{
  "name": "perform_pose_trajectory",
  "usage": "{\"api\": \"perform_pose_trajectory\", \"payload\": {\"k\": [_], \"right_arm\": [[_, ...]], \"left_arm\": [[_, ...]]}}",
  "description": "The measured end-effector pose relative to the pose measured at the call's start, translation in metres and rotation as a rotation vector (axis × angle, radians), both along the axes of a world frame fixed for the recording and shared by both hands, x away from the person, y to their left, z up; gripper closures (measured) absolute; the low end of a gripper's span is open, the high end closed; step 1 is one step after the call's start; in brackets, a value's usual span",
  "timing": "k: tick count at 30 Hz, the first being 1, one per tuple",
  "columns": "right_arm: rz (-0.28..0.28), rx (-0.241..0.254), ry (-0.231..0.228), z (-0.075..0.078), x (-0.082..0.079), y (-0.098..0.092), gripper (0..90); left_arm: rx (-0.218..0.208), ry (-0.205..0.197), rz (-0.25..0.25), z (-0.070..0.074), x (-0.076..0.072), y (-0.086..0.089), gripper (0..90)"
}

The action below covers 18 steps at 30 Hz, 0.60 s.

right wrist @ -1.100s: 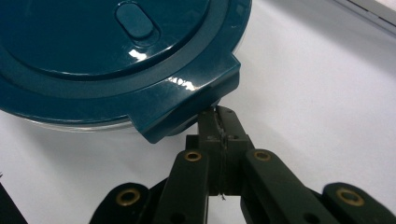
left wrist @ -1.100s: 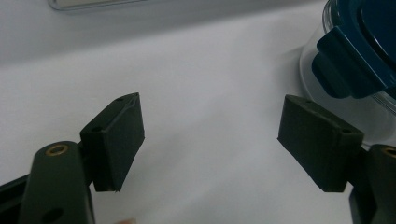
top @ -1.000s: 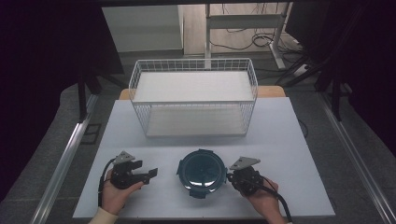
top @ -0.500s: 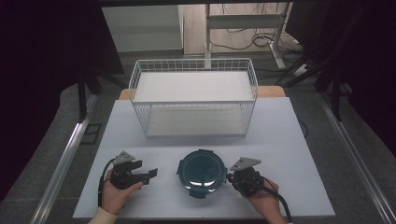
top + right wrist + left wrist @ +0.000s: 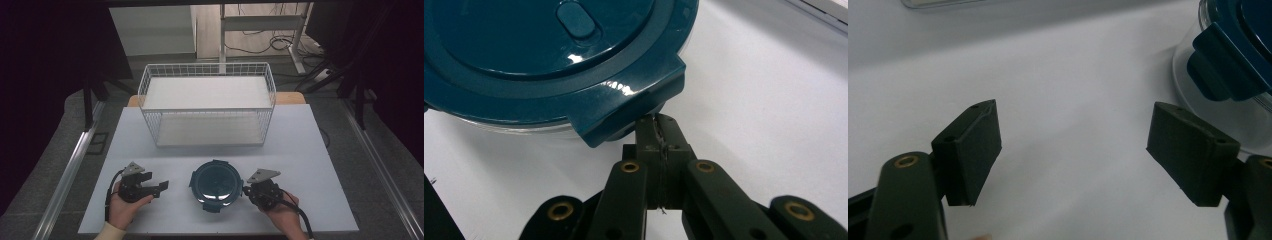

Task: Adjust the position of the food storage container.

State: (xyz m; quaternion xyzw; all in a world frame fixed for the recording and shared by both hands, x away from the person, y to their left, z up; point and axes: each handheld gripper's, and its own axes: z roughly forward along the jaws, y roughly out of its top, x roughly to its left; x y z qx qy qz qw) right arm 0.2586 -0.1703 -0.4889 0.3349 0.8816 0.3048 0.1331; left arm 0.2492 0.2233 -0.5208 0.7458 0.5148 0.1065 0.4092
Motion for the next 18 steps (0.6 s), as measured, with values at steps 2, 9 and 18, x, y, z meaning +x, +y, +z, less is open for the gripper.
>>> {"api": "perform_pose_trajectory", "payload": {"k": [2, 9, 18], "right_arm": [[-0.003, 0.008, -0.001, 0.001, 0.000, -0.001, 89.2], [-0.027, 0.040, -0.019, 0.008, 0.000, -0.012, 89.1], [-0.044, 0.085, -0.016, 0.012, -0.003, -0.024, 88.5]], "left_arm": [[0.001, -0.001, 0.000, 0.000, 0.000, 0.000, 20.7], [0.000, -0.003, 0.001, 0.000, -0.001, 0.000, 20.6], [-0.006, -0.007, 0.005, 0.001, -0.001, 0.001, 20.5]]}}
